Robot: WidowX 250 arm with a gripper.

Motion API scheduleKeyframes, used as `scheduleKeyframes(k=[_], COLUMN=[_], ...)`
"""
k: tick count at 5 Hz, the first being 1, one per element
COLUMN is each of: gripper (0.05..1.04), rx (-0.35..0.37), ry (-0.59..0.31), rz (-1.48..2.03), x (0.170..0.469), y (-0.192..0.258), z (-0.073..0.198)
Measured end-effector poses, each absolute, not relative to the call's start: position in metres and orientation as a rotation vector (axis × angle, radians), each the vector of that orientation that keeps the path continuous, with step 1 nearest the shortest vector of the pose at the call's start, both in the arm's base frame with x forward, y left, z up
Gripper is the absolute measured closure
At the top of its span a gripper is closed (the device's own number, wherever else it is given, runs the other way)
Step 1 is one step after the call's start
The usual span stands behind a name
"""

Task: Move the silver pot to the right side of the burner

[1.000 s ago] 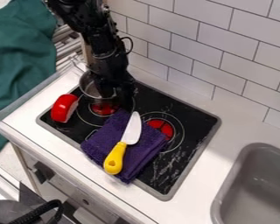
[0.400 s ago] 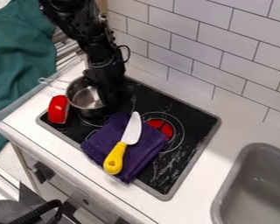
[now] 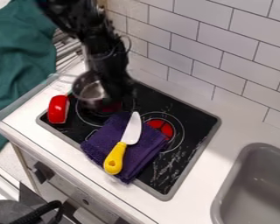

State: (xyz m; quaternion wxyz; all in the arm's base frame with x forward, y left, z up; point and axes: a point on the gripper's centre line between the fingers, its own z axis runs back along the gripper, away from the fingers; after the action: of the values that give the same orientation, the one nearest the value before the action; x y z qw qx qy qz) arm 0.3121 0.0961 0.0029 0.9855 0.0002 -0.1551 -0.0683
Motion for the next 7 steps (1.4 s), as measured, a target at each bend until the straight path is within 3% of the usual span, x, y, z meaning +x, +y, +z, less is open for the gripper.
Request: scheduleKeyframes(k=[1,2,4,6,7], gripper=[1.029,1.029,1.029,1.029,1.029], rx=[0.023,0.019,0.008,0.026,0.030], ry=[-0.356,-0.342,-0.231,-0.152,-0.154], rz=[-0.216,-0.226,-0.209,-0.330,-0.380], x=[0.316,0.313,0.294,0.311,0.326], y=[0.074,0.040,-0.031,-0.067,-0.078], z=[0.028,0.047,0.046,0.024,0.019])
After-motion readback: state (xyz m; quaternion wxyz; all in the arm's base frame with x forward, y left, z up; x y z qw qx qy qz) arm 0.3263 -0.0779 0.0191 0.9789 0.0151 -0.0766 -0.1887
